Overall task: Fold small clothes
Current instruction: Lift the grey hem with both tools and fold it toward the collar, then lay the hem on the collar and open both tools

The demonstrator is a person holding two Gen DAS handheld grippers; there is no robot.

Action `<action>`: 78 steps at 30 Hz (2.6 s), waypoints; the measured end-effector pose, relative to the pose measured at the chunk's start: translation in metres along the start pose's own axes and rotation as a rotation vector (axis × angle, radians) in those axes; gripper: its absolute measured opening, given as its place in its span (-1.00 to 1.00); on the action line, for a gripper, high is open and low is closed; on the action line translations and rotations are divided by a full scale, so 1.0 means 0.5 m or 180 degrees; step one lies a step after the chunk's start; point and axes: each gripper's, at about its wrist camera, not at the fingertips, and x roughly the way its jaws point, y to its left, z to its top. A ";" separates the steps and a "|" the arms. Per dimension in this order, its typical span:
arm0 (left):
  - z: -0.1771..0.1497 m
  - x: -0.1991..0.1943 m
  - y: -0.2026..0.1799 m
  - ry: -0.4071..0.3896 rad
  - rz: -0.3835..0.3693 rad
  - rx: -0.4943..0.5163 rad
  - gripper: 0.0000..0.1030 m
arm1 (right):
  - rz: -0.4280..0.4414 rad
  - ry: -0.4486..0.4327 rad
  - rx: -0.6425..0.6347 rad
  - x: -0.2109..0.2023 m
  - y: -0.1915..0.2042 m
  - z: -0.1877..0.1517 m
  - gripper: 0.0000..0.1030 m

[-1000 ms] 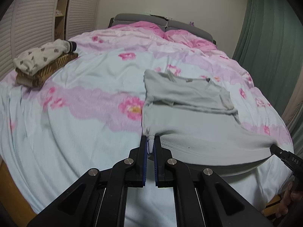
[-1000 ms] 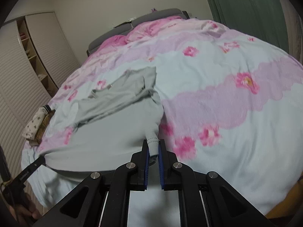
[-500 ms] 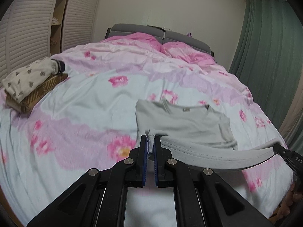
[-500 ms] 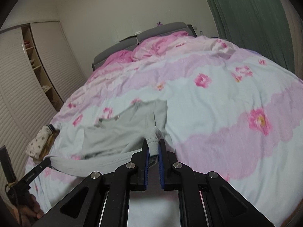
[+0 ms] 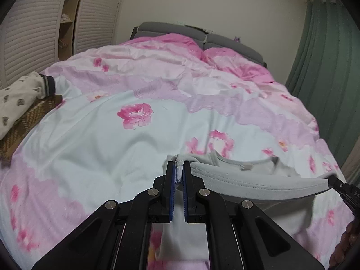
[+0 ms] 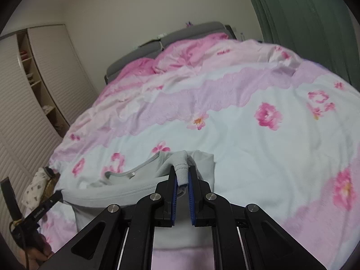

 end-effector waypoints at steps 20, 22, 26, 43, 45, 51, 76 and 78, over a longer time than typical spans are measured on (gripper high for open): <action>0.000 0.189 0.016 0.0323 0.0247 -0.0006 -0.82 | -0.0177 0.0536 0.0008 0.227 -0.038 0.018 -0.75; 0.002 0.189 0.016 0.0298 0.0300 0.0030 -0.57 | -0.0212 0.0529 -0.0040 0.229 -0.037 0.019 -0.68; 0.002 0.163 0.021 0.0243 0.0342 0.0060 -0.36 | -0.0391 0.0409 -0.0163 0.202 -0.028 0.019 0.05; -0.095 0.118 -0.063 0.0460 0.0091 0.0715 -0.25 | -0.0373 0.0336 -0.1231 0.153 0.071 -0.085 -0.11; -0.087 0.137 -0.063 0.0507 0.0099 0.0733 -0.25 | -0.0449 0.0361 -0.1346 0.171 0.080 -0.087 -0.11; -0.040 0.187 -0.062 0.0497 0.0119 0.0732 -0.25 | -0.0556 0.0330 -0.1418 0.211 0.098 -0.064 -0.11; -0.058 0.104 -0.039 0.0367 0.0145 0.0417 -0.24 | -0.0179 0.0299 -0.0731 0.148 0.058 -0.044 -0.10; -0.081 0.092 -0.043 0.0371 0.0120 0.0423 -0.24 | -0.0143 0.0340 -0.0735 0.140 0.063 -0.062 -0.10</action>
